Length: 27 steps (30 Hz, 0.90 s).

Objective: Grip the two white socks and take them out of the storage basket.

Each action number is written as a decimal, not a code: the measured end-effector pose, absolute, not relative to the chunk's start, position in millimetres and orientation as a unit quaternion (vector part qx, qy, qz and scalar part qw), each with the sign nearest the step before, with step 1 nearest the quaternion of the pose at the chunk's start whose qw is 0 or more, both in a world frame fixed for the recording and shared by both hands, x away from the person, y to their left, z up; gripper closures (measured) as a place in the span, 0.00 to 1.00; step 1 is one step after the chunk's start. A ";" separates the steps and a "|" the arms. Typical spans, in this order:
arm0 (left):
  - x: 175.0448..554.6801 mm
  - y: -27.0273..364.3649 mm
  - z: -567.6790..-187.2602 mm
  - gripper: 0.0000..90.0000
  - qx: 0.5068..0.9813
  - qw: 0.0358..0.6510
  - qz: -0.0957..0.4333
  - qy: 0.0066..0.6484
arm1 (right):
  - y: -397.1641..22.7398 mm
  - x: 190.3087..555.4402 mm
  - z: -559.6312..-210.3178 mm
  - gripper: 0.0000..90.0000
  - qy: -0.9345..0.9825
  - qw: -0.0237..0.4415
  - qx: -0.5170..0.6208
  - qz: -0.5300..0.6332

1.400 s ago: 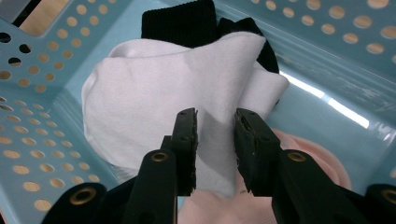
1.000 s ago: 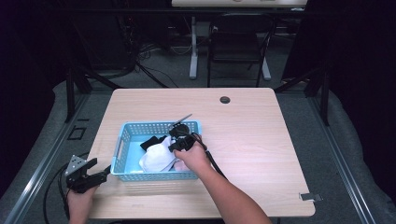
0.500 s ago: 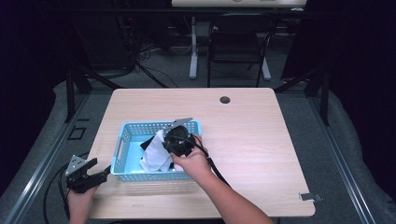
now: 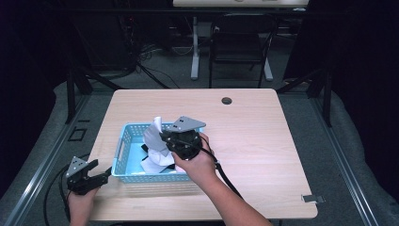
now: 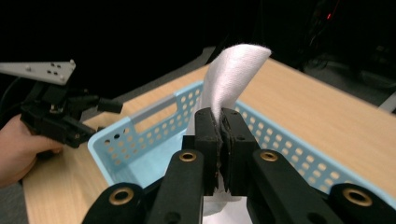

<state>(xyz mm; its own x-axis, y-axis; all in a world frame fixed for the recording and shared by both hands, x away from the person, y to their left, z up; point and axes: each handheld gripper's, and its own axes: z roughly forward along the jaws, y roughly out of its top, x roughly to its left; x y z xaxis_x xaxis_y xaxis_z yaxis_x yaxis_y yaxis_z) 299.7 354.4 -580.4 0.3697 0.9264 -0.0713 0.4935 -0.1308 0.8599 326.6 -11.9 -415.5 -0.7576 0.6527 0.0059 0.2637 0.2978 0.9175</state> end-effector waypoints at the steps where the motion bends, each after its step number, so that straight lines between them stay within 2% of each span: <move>1: 299.8 354.5 -580.5 0.25 0.708 0.428 0.253 0.501 | -13.1 324.9 -414.6 0.96 0.779 0.193 0.291 0.521; 13: 299.8 353.9 -580.8 0.25 0.708 0.430 0.252 0.501 | -38.7 305.1 -406.7 0.96 0.736 0.212 0.291 0.573; 27: 299.6 353.7 -580.7 0.25 0.708 0.427 0.253 0.502 | -76.8 286.3 -405.7 0.96 0.724 0.222 0.306 0.577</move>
<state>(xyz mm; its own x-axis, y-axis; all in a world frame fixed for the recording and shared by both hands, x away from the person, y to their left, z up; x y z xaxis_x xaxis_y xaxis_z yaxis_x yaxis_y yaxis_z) 299.6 353.7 -580.7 0.3682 0.9272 -0.0694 0.4947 -0.1321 0.8590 286.3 -76.8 -405.7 -0.7150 0.6984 0.0315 0.1870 0.1476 0.9712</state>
